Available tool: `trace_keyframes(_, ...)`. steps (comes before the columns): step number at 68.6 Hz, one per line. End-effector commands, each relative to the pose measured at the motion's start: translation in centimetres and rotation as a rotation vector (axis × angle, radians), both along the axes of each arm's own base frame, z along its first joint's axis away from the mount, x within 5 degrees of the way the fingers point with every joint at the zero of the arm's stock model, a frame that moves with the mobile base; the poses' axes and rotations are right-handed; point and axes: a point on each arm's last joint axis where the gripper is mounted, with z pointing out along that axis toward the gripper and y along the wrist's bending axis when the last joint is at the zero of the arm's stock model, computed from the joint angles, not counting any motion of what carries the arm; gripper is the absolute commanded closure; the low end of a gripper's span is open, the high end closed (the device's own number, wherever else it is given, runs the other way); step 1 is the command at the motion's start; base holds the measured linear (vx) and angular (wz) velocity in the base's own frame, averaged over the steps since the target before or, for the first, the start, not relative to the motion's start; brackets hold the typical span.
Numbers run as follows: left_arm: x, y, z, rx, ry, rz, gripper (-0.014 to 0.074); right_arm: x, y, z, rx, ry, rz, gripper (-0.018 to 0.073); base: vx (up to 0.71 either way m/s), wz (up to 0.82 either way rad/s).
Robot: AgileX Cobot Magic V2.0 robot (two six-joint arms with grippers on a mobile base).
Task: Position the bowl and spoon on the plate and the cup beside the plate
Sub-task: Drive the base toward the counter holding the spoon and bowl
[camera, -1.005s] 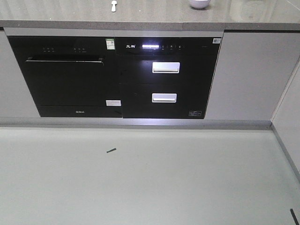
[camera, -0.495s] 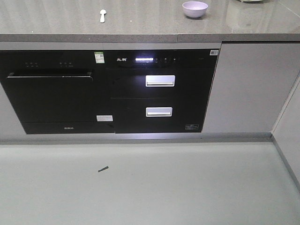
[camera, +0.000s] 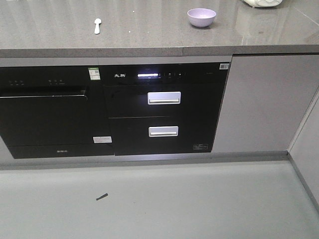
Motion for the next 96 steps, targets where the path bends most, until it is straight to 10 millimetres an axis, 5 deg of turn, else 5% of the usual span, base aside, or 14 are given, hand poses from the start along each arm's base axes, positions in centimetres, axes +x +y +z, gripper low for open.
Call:
trace_keyframes(1, -0.25, -0.06, 1.33, -0.011, -0.102, -0.008, 0.0603, -0.01, 0.0, 0.32, -0.011, -0.07, -0.001, 0.057, 0.2, -0.03)
trace_keyframes(96, -0.25, -0.06, 1.33, -0.011, -0.102, -0.008, 0.0603, -0.01, 0.0, 0.32, -0.011, -0.07, -0.001, 0.057, 0.19, 0.0)
